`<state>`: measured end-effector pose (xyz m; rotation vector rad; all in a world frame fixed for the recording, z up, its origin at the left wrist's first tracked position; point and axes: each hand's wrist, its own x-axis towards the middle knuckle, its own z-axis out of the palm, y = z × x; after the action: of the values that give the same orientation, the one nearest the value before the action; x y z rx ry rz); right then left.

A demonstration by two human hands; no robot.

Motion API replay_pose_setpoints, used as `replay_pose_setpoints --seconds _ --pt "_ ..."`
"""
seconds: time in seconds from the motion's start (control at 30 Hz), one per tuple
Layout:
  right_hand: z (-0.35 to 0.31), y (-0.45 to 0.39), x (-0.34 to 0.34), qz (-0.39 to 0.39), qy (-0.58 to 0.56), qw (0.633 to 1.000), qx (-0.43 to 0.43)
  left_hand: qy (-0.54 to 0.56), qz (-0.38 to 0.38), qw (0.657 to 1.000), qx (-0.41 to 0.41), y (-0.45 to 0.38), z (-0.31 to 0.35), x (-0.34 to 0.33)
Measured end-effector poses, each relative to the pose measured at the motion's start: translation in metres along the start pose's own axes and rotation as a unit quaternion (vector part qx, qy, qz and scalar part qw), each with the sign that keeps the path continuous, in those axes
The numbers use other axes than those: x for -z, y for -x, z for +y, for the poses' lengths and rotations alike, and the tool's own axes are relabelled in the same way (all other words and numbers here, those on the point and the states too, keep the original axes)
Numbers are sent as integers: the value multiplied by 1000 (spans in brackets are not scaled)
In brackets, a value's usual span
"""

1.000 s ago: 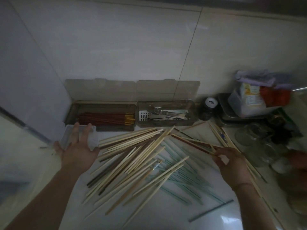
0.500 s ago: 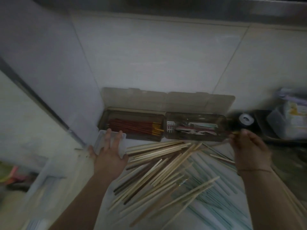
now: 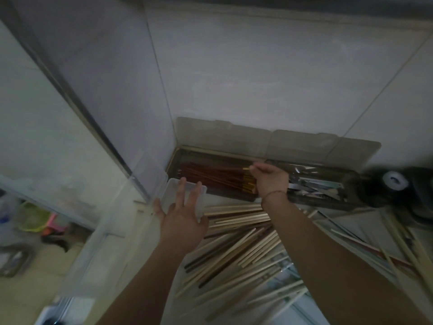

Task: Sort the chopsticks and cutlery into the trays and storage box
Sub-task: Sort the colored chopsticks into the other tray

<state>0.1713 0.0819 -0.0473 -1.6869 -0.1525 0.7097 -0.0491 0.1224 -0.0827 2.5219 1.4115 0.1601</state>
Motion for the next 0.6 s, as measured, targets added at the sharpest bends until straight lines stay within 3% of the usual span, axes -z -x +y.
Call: replay_pose_setpoints --seconds 0.17,0.3,0.4,0.5,0.6 --pt "11 -7 14 -69 254 958 117 -1 -5 1000 1 0 0 0" --pt "12 -1 30 -45 320 922 213 -3 -8 1000 1 -1 0 -1" --pt "17 2 40 -45 396 874 278 -4 -6 1000 2 -2 0 -1" --pt "24 6 45 -61 458 838 291 -9 9 1000 -4 -2 0 -4" --pt "24 11 43 -57 466 827 308 -15 9 1000 -5 -2 0 -3"
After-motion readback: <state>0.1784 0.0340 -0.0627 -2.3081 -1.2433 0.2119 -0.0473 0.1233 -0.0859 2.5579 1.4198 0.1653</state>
